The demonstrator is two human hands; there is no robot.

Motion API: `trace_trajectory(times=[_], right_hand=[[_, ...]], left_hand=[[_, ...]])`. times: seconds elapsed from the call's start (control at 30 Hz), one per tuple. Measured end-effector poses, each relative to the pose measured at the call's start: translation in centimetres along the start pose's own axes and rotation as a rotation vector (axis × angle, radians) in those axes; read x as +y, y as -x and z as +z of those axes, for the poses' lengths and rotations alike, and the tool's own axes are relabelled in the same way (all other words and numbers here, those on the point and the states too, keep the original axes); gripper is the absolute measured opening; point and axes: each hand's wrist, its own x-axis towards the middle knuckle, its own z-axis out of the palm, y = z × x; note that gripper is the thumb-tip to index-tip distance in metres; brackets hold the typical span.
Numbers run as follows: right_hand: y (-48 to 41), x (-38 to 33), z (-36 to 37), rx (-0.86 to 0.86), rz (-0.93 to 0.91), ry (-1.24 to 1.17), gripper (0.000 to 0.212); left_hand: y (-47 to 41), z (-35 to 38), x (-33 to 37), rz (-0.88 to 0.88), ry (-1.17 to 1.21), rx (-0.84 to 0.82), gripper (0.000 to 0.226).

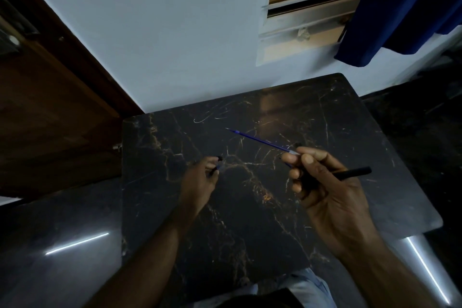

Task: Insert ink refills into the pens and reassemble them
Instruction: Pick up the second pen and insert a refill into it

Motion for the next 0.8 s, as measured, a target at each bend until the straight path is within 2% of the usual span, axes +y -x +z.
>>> trace_trajectory(times=[0.13, 0.33, 0.57, 0.8], right_hand=[[0.4, -0.2, -0.2, 0.046, -0.001, 0.051, 0.016], [0.8, -0.3, -0.7, 0.107, 0.014, 0.071, 0.016], [0.8, -0.4, -0.5, 0.11, 0.021, 0.076, 0.016], [0.8, -0.2, -0.1, 0.102, 0.037, 0.089, 0.016]], left_hand=[[-2.6, 1.2, -1.6, 0.033, -0.24, -0.067, 0.02], [-4.4, 2.3, -2.1, 0.069, -0.407, -0.144, 0.019], [-4.1, 2.8, -2.5, 0.099, -0.468, -0.083, 0.014], [-4.1, 2.8, -3.1, 0.112, -0.535, -0.073, 0.02]])
